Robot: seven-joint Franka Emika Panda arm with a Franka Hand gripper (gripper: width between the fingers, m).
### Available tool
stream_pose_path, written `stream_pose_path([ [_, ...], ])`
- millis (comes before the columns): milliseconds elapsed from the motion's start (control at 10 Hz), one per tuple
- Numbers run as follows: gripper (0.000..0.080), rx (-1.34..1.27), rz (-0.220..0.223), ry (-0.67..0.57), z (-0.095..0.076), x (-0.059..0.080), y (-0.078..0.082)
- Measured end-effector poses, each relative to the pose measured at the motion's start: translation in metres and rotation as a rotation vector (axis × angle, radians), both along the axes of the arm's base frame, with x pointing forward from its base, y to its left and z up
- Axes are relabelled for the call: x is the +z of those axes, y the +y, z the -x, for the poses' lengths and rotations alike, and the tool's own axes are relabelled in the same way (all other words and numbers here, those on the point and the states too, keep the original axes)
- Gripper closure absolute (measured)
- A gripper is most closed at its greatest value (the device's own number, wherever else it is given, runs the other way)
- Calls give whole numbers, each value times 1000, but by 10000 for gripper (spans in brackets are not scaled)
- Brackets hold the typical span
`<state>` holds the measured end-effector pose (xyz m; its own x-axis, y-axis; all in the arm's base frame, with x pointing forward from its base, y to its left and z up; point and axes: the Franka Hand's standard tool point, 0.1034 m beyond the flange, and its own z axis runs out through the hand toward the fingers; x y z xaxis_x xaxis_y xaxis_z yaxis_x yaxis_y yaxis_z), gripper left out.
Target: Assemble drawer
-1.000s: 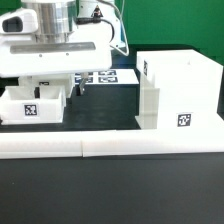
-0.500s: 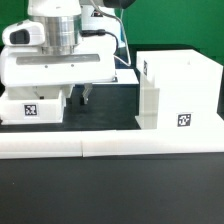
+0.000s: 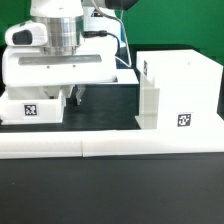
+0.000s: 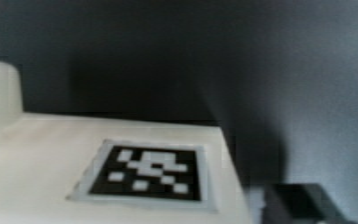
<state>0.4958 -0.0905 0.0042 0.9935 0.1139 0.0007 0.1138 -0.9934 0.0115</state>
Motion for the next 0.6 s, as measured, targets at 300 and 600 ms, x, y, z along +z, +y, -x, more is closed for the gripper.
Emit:
stream_pose_path([
  [300, 755, 0, 0, 0, 0, 0, 0],
  [600, 758, 5, -1, 0, -1, 0, 6],
])
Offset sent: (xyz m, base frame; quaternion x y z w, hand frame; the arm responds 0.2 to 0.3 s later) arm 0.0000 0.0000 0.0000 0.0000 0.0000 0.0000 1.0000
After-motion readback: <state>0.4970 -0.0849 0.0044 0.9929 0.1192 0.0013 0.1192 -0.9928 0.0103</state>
